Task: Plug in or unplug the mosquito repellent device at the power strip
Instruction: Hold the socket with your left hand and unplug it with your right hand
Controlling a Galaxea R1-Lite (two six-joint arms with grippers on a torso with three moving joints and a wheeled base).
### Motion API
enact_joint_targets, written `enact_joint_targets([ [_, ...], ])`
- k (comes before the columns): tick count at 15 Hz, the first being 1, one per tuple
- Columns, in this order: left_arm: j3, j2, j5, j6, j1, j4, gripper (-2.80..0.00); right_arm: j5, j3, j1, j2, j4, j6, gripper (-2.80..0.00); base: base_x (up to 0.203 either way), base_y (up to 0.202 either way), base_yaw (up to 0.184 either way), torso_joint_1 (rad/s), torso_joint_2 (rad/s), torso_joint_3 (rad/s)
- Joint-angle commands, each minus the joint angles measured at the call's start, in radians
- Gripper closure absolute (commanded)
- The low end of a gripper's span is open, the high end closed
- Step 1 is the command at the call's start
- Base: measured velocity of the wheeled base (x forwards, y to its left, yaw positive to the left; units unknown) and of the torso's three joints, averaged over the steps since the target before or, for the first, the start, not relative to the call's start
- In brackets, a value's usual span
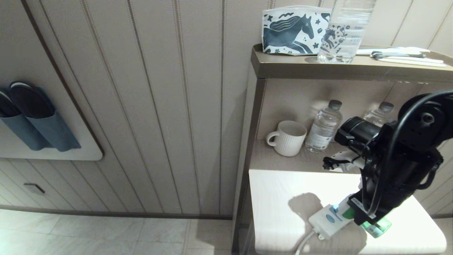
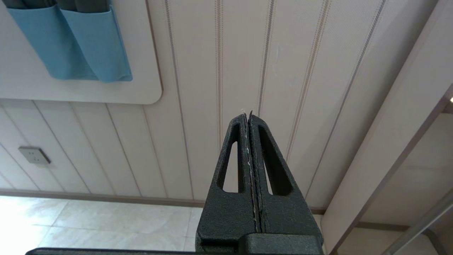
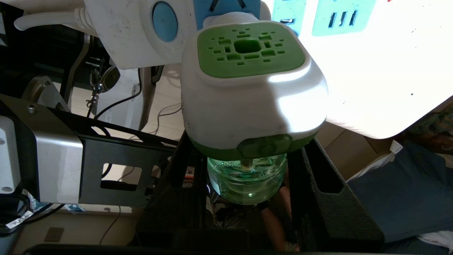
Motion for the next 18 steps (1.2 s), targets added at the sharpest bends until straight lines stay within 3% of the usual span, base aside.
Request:
enact_joint_targets([
  [1,0.0,0.0,0.0,-0.001,0.0,-0.001,0.0,-0.002,0.005,0.002,0.002,-0.007,-0.001,0.0,0.0,0.0,0.0,0.0,0.0,0.0],
  [5,0.0,0.0,0.0,-0.001,0.0,-0.001,0.0,0.006,-0.003,0.014,-0.001,-0.01,0.007,0.0,0.0,0.0,0.0,0.0,0.0,0.0],
  [10,0.0,0.0,0.0,-0.001,0.0,-0.001,0.0,0.036,-0.048,0.11,-0.001,-0.015,0.059,0.0,0.0,0.0,0.0,0.0,0.0,0.0],
  [18,0.0,0.0,-0.001,0.019,0.0,0.031,0.0,0.029,-0.114,0.183,0.038,-0.012,0.12,0.0,0.0,0.0,0.0,0.0,0.0,0.0],
])
